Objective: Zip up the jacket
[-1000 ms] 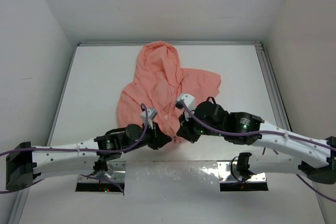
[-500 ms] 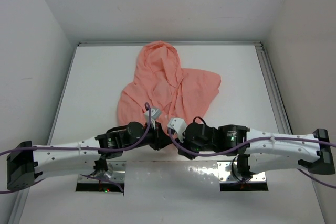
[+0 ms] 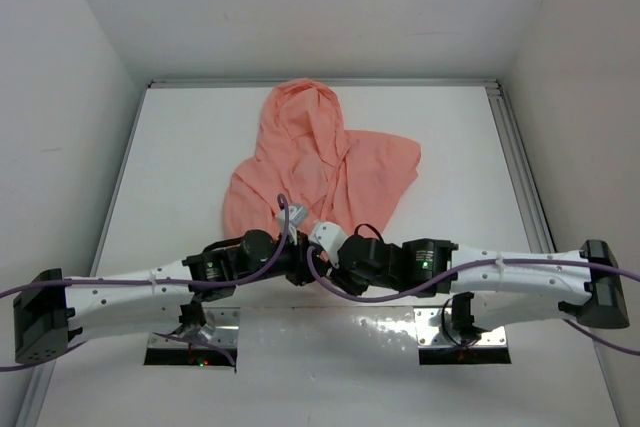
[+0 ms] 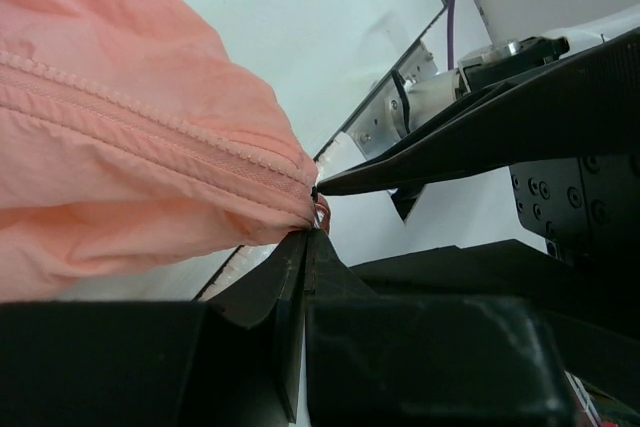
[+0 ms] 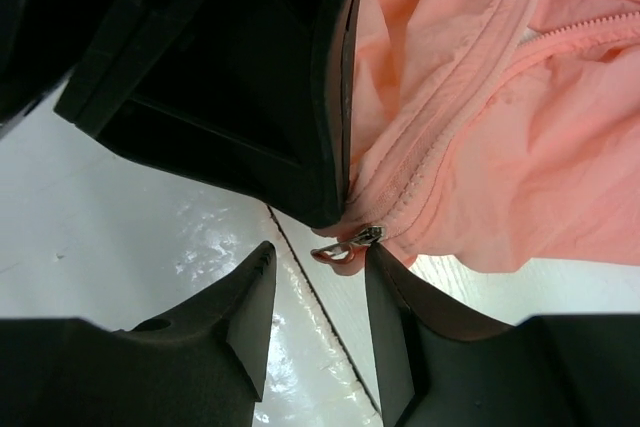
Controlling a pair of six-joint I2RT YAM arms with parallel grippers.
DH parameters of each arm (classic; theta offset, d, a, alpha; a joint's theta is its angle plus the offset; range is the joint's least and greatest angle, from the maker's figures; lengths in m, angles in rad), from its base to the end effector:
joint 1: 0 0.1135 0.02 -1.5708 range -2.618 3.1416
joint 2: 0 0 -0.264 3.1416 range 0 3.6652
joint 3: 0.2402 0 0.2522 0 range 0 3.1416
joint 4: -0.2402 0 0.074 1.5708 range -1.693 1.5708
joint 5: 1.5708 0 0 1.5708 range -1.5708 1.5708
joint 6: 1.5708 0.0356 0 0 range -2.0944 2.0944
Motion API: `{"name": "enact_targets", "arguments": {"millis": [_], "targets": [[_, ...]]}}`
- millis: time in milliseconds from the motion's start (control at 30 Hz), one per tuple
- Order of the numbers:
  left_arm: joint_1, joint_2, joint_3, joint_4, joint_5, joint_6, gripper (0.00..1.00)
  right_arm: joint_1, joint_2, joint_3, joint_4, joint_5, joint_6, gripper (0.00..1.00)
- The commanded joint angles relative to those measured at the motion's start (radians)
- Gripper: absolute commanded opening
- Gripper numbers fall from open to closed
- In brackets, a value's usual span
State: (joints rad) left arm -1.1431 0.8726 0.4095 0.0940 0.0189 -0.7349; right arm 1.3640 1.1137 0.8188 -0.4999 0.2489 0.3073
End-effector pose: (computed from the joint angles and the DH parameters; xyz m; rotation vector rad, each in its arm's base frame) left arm 0.0817 -0.1809 0.2204 0.4515 2.1122 -1.2066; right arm 0.0561 0.2246 0.2592 -1.1012 2.1294 0.5249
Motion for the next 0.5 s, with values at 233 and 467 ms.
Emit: {"name": "enact_targets", "arguments": {"millis": [233,467], "targets": [[0.031,-0.018,0.022,0.062,0.042,-0.015,0.0,0.066,0.015,0.013,-0.034,0.15,-0.017,0.39],[0.037,-0.011,0.015,0.084,0.061,-0.029,0.0,0.148,0.032,-0.021,0.032,0.317,-0.002,0.34]]}}
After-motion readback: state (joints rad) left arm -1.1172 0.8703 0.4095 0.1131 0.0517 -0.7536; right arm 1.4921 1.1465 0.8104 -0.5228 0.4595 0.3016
